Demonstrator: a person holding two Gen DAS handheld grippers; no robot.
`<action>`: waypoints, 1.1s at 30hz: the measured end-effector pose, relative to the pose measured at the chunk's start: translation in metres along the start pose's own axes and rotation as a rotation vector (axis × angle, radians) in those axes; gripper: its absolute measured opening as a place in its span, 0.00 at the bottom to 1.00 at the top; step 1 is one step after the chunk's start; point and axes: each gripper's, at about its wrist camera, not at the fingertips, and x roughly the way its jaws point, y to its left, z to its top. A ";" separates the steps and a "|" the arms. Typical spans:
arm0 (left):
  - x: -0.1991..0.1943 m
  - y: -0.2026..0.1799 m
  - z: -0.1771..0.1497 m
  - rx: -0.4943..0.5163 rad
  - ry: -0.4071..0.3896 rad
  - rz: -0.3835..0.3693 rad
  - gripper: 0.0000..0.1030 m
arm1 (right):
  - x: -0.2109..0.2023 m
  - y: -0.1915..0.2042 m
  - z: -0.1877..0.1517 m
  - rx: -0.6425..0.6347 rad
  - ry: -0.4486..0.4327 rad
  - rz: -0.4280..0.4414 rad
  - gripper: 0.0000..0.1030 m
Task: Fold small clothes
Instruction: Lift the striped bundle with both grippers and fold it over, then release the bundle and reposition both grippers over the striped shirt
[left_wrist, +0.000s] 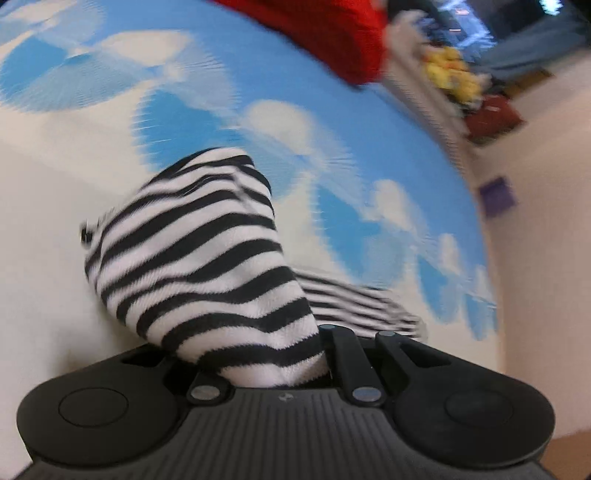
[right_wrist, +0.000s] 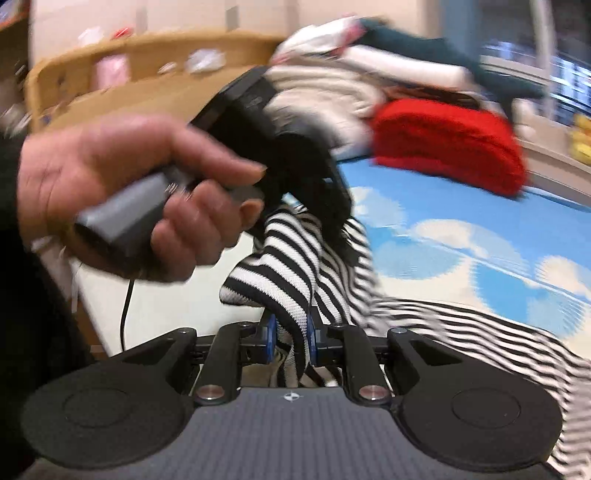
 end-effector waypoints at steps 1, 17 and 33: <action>0.005 -0.019 -0.003 0.037 -0.013 -0.046 0.10 | -0.013 -0.014 -0.003 0.029 -0.022 -0.039 0.16; 0.051 -0.127 -0.058 0.492 0.067 -0.075 0.49 | -0.064 -0.211 -0.120 0.893 0.221 -0.361 0.14; 0.043 -0.094 -0.084 0.665 0.184 0.013 0.46 | -0.041 -0.213 -0.072 0.774 0.044 -0.300 0.13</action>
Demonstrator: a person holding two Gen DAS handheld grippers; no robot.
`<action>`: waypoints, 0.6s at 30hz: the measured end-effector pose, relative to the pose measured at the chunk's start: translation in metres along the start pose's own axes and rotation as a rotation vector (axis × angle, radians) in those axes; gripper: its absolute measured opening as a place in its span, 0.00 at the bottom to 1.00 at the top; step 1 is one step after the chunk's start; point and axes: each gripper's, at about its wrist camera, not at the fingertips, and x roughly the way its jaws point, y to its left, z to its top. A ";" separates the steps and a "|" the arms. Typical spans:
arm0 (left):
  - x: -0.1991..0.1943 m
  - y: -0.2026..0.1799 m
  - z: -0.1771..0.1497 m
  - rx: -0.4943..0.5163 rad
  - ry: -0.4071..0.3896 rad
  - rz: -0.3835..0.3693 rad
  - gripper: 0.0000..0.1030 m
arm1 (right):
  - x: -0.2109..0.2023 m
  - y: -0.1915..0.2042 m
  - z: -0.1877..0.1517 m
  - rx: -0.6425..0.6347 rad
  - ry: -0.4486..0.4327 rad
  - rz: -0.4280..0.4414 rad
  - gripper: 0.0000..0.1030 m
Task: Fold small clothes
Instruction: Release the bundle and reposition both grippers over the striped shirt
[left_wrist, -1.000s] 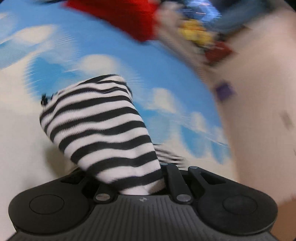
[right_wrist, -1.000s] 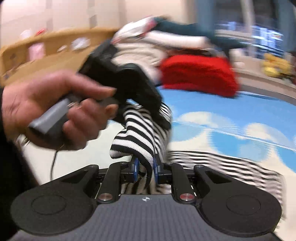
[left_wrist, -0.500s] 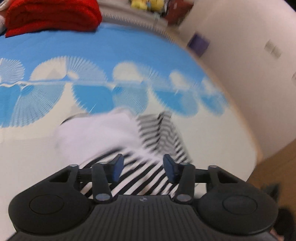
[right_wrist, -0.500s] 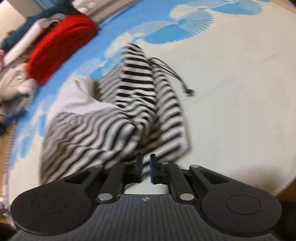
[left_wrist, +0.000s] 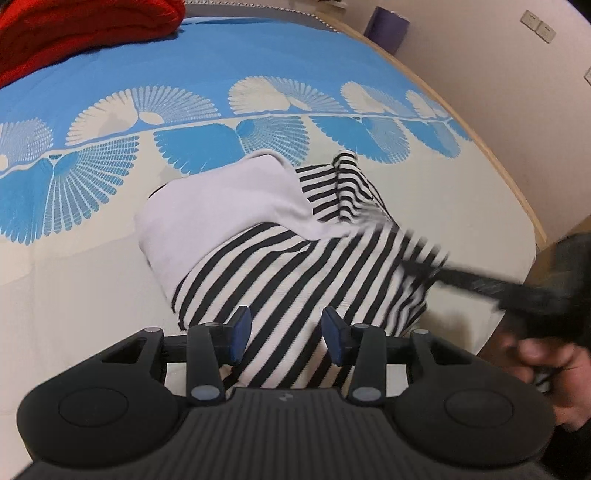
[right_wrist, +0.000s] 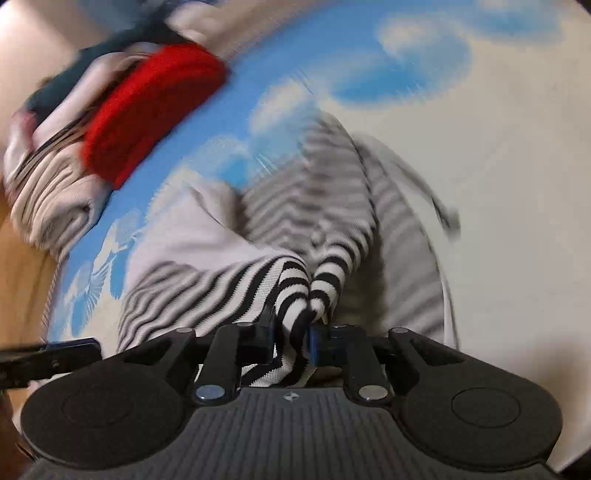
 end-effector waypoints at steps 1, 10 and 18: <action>-0.002 -0.001 0.000 0.007 -0.005 -0.008 0.46 | -0.017 0.008 0.006 -0.030 -0.060 0.035 0.13; 0.019 -0.036 -0.004 0.148 0.061 -0.052 0.45 | -0.009 -0.062 -0.016 0.162 0.175 -0.222 0.14; 0.063 -0.040 -0.019 0.256 0.198 0.023 0.43 | -0.043 -0.041 0.025 0.111 0.064 -0.269 0.34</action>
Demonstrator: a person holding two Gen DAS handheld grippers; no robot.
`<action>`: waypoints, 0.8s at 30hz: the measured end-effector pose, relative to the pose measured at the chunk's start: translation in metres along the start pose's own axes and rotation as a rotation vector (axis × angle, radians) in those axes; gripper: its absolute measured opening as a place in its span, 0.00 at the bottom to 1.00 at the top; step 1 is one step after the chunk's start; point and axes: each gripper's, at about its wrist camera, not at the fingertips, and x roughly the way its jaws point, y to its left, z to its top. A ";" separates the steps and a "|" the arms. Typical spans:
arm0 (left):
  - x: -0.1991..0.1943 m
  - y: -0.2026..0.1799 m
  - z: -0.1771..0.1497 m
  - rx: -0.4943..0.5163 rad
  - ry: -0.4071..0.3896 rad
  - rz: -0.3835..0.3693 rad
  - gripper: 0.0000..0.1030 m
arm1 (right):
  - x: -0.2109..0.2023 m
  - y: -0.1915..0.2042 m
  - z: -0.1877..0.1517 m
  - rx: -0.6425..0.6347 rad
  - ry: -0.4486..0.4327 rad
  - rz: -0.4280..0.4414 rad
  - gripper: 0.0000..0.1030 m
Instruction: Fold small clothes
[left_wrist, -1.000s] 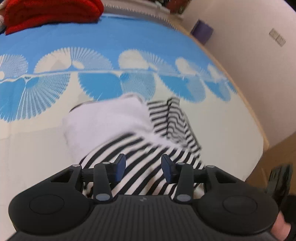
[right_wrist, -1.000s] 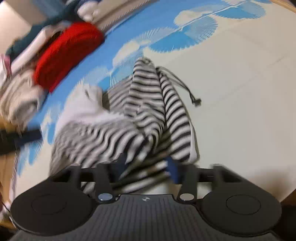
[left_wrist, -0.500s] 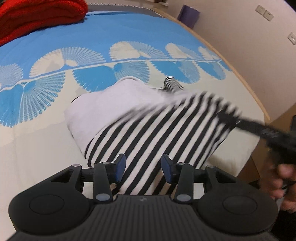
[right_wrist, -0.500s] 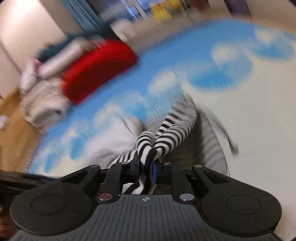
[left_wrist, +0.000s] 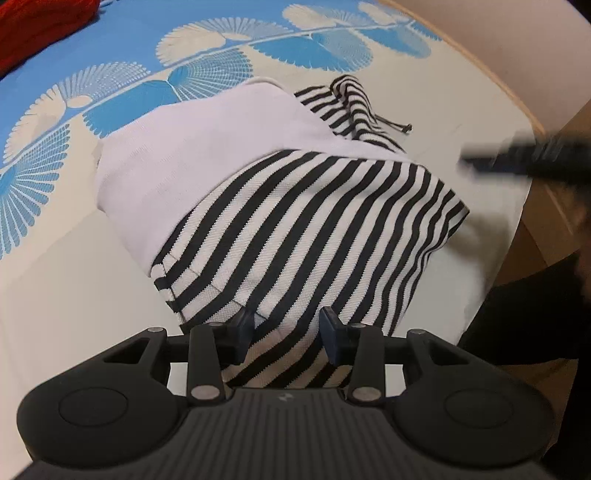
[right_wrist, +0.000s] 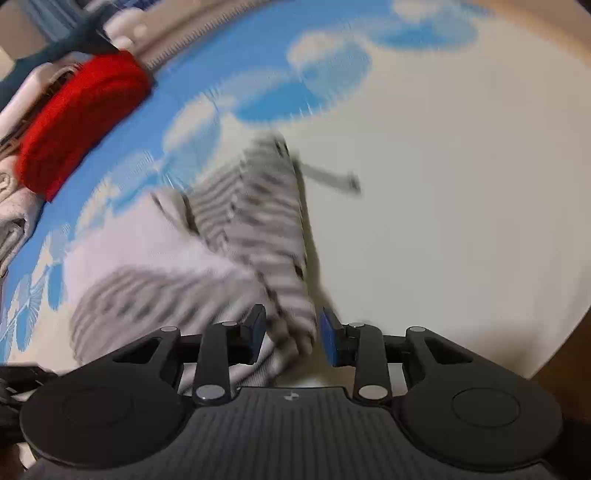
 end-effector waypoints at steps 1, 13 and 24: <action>0.001 -0.001 0.000 0.009 0.001 0.005 0.43 | -0.010 0.005 0.011 -0.024 -0.035 0.022 0.35; 0.008 -0.008 -0.005 0.039 0.047 0.065 0.46 | 0.011 0.037 0.083 -0.253 -0.127 0.174 0.42; -0.036 0.050 0.004 -0.213 -0.115 0.064 0.46 | 0.144 0.085 0.085 -0.146 0.205 0.192 0.54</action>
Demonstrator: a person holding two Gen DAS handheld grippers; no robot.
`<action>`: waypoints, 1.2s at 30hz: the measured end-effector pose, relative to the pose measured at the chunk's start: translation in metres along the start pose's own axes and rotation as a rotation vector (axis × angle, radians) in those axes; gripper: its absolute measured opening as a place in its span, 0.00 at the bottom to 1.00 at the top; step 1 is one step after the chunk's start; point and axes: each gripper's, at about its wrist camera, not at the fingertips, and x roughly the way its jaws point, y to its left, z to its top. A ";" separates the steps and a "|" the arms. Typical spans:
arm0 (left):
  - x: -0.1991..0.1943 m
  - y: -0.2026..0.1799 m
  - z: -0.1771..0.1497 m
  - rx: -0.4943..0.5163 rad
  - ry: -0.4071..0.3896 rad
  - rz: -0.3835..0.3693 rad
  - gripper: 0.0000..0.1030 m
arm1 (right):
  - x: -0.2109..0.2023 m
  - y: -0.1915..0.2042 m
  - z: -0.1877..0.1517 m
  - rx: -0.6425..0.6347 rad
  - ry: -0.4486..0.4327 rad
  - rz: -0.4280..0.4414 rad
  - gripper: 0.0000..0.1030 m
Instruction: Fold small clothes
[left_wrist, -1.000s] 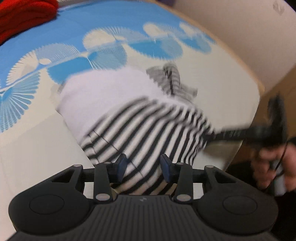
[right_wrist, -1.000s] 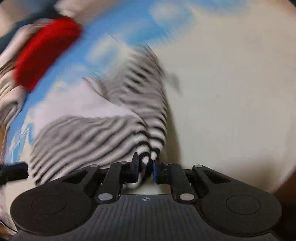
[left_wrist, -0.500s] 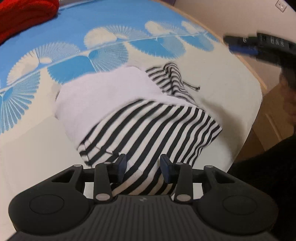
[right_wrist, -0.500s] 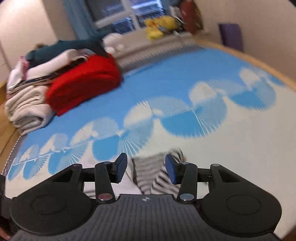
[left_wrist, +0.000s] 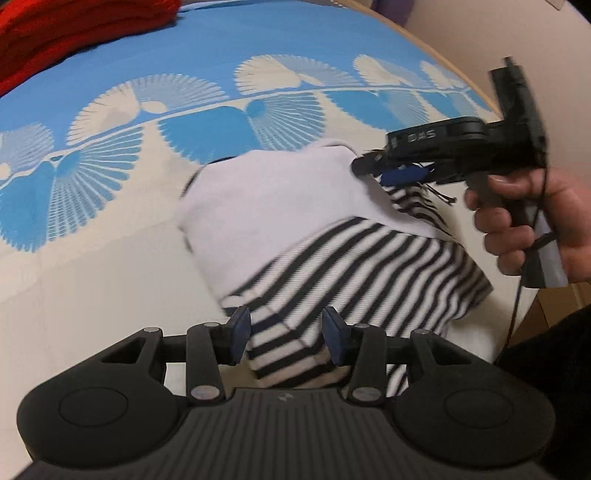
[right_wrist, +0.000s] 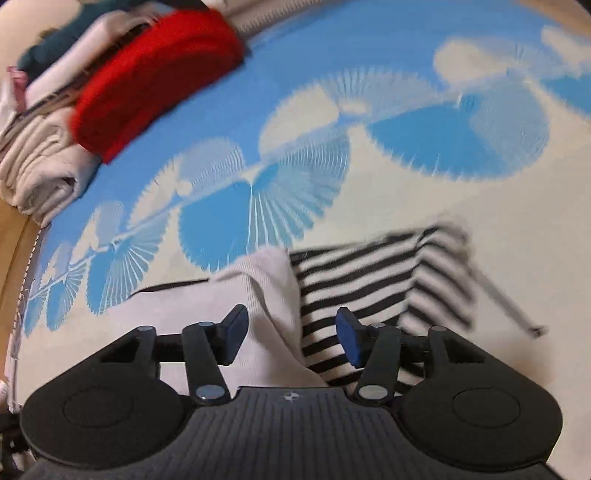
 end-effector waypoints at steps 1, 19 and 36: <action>0.000 0.003 0.000 -0.008 -0.003 0.001 0.46 | 0.011 0.001 0.001 0.014 0.020 0.007 0.54; -0.015 0.025 0.010 -0.141 -0.078 0.068 0.46 | -0.036 -0.013 -0.003 -0.036 -0.101 -0.189 0.37; 0.018 0.003 0.056 -0.178 -0.192 0.067 0.28 | -0.059 -0.033 -0.118 -0.640 0.263 -0.047 0.34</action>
